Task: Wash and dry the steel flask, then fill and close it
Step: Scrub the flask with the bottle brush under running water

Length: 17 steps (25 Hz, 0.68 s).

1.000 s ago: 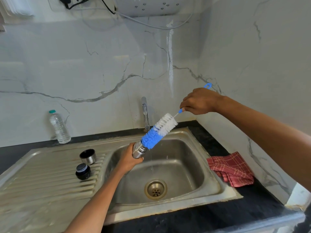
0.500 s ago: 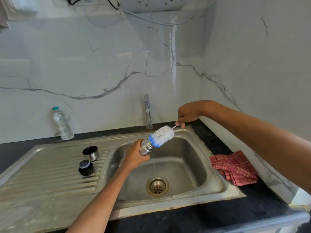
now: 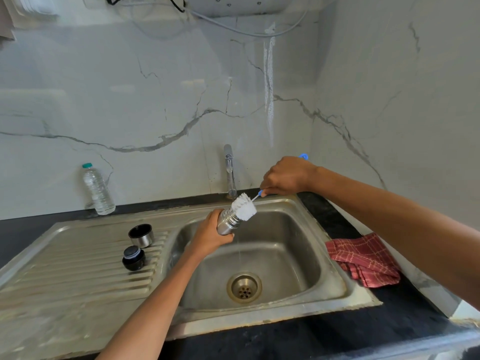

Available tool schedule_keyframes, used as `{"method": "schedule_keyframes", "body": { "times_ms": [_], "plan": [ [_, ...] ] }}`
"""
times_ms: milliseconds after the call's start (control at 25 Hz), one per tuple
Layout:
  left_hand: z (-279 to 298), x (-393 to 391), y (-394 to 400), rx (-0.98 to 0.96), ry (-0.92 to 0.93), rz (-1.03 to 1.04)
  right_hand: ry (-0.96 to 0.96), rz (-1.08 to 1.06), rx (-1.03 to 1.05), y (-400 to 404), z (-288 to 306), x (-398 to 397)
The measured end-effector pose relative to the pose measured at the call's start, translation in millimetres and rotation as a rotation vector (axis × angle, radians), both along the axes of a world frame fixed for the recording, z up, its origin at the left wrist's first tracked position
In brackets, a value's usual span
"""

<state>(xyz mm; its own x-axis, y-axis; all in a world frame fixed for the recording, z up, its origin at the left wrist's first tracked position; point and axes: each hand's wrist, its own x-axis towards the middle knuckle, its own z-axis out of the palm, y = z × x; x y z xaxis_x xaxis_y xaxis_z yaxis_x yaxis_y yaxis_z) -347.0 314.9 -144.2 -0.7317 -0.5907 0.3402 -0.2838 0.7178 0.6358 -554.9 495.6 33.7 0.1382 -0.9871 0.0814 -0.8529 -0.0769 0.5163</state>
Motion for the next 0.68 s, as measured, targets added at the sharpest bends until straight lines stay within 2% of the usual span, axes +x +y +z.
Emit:
{"method": "schedule_keyframes", "body": {
  "times_ms": [80, 200, 280, 360, 440, 560, 680],
  "plan": [
    [0, -3, 4, -0.036, -0.002, -0.014, -0.212, -0.173, 0.151, -10, -3, 10],
    [1, -9, 15, -0.097, -0.032, -0.025, -0.54, -0.288, 0.275, -27, -19, 16],
    [0, -14, 18, -0.124, -0.042, -0.02, -0.664, -0.383, 0.317, -35, -30, 18],
    [-3, -14, 16, -0.127, -0.055, -0.022, -0.697, -0.39, 0.308, -37, -41, 21],
    [-2, -13, 11, -0.08, -0.046, -0.03, -0.516, -0.293, 0.184, -34, -46, 21],
    [7, -14, 5, 0.005, -0.043, -0.082, -0.037, -0.069, 0.02, -20, -43, 22],
    [9, -13, 7, 0.024, -0.097, -0.124, 0.141, 0.104, -0.052, 2, -36, 10]
  ]
}}
